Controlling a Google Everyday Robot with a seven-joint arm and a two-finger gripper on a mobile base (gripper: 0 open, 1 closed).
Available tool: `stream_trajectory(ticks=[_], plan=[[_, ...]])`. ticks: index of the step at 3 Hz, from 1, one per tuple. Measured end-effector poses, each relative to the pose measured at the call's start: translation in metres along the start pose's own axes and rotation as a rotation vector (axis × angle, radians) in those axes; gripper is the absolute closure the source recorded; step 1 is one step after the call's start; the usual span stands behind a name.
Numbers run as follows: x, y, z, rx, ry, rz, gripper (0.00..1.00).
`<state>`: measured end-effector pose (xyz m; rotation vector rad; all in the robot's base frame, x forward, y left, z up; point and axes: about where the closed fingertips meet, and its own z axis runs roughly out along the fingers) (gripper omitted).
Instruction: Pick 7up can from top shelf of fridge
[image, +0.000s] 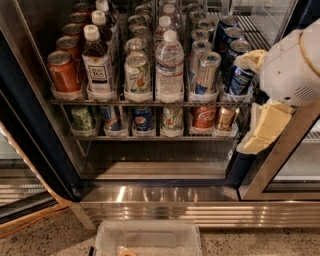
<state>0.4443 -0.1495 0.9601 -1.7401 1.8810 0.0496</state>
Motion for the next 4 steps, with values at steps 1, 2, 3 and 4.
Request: stream_trajectory(ticks=[1,2,3,4], plan=[[-0.016,-0.001,0.022,0.019,-0.132,0.001,0.00],[-0.033,-0.001,0.035,0.024,-0.253,0.006,0.00],[-0.056,0.003,0.045,-0.021,-0.372,-0.019,0.00],[-0.077,0.008,0.053,-0.062,-0.446,-0.058,0.00]])
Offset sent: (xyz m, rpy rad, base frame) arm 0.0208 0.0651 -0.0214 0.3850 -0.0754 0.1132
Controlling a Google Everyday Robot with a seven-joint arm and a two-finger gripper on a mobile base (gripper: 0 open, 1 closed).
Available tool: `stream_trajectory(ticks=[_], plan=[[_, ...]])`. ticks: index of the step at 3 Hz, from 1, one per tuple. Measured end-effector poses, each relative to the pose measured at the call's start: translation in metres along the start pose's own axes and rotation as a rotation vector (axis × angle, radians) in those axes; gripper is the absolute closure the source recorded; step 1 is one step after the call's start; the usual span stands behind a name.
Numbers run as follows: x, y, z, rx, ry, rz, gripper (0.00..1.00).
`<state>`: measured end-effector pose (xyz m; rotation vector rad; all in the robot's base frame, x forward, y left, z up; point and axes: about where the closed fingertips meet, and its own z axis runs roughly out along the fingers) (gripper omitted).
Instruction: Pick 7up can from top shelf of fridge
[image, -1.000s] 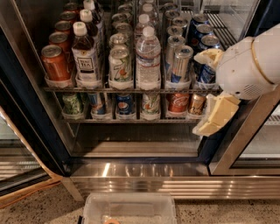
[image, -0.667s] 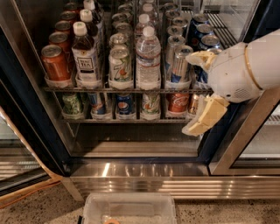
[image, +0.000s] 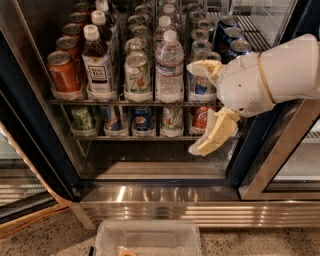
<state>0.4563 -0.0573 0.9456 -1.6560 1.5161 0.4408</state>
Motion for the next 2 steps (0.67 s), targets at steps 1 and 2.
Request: stream_trajectory(ticks=[1,2], plan=[[0.000,0.000,0.000,0.000,0.000,0.000,0.00],[-0.014,0.018,0.013,0.019,-0.073,-0.003,0.00]])
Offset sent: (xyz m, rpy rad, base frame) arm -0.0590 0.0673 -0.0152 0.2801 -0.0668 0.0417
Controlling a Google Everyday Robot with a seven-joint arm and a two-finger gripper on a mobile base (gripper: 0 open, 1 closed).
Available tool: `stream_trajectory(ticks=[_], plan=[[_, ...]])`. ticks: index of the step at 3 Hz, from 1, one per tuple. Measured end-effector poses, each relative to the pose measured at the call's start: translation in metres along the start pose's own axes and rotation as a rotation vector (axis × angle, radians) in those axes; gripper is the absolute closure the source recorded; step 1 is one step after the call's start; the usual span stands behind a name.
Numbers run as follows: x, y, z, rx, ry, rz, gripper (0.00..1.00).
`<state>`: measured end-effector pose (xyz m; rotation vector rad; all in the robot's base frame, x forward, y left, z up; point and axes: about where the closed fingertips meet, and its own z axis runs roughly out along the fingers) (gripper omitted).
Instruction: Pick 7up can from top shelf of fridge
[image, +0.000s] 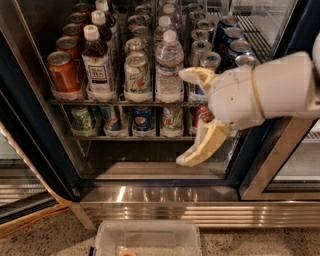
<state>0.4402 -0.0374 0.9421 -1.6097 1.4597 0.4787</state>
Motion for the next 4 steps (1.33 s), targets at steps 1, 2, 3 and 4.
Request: stream_trajectory(ticks=[1,2,3,4], plan=[[-0.025,0.025,0.033,0.076,-0.098,0.010,0.00],[-0.042,0.028,0.067,0.172,-0.180,0.077,0.00],[-0.052,0.020,0.088,0.283,-0.182,0.146,0.00],[-0.047,0.000,0.096,0.391,-0.153,0.207,0.00]])
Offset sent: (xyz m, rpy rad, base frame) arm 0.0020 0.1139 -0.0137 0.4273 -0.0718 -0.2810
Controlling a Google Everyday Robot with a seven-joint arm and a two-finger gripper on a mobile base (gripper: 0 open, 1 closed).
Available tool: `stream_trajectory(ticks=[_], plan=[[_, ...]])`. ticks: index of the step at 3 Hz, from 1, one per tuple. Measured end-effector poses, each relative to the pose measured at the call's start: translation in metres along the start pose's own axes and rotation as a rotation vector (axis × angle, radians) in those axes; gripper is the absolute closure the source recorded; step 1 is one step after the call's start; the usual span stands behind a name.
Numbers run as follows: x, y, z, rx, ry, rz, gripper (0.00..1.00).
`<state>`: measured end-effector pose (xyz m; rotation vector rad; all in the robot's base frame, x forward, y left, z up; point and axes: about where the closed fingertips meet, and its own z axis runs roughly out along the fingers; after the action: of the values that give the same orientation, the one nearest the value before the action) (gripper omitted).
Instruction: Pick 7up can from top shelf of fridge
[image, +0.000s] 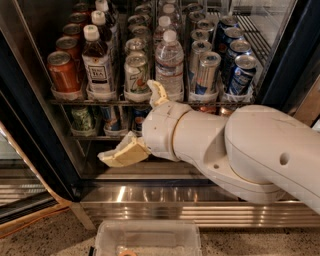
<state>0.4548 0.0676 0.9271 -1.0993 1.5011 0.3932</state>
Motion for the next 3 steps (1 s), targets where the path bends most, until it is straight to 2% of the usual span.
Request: stream_trajectory(ticks=[1,2,3], plan=[[0.0107,-0.0160,0.0060,0.055,0.015,0.016,0.00],[0.0108,-0.0175,0.0060,0.062,0.017,0.015,0.00],[0.0085,-0.0157,0.0082,0.090,0.009,0.019,0.00]])
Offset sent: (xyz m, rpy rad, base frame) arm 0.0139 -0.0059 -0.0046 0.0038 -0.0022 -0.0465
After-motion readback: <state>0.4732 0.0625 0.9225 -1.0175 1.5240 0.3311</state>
